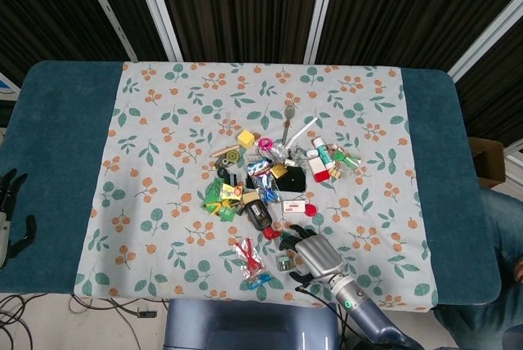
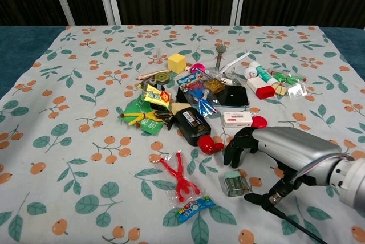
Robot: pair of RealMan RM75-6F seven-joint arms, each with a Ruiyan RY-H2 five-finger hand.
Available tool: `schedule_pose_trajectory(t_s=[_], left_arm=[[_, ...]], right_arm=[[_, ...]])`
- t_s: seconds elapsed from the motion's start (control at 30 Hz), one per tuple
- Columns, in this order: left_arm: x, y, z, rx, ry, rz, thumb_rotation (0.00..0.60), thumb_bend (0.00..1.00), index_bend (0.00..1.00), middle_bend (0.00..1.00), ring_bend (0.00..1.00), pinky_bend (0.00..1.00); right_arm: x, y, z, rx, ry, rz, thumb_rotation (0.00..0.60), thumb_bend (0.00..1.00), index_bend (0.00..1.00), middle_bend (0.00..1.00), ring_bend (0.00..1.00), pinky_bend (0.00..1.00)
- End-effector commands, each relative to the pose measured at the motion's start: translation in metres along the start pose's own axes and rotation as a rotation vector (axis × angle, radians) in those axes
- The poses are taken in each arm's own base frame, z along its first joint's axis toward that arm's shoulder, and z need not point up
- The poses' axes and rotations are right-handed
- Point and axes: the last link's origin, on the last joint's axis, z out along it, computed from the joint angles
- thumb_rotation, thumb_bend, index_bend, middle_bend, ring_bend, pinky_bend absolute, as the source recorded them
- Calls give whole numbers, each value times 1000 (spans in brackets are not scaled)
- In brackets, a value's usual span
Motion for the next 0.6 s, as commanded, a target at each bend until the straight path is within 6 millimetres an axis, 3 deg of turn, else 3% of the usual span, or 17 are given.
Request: schedule_pose_trajectory(t_s=[0.03, 0.6], left_arm=[[0, 0, 0, 1, 0, 0, 600, 562, 57, 0, 0, 63], [0, 0, 0, 5, -2, -4, 600, 562, 59, 0, 0, 87]], right_arm=[[-1, -1, 0, 4, -1, 2, 600, 314, 381, 418, 142, 229], [-7, -9, 1, 26, -7, 7, 600, 344, 426, 461, 173, 229]])
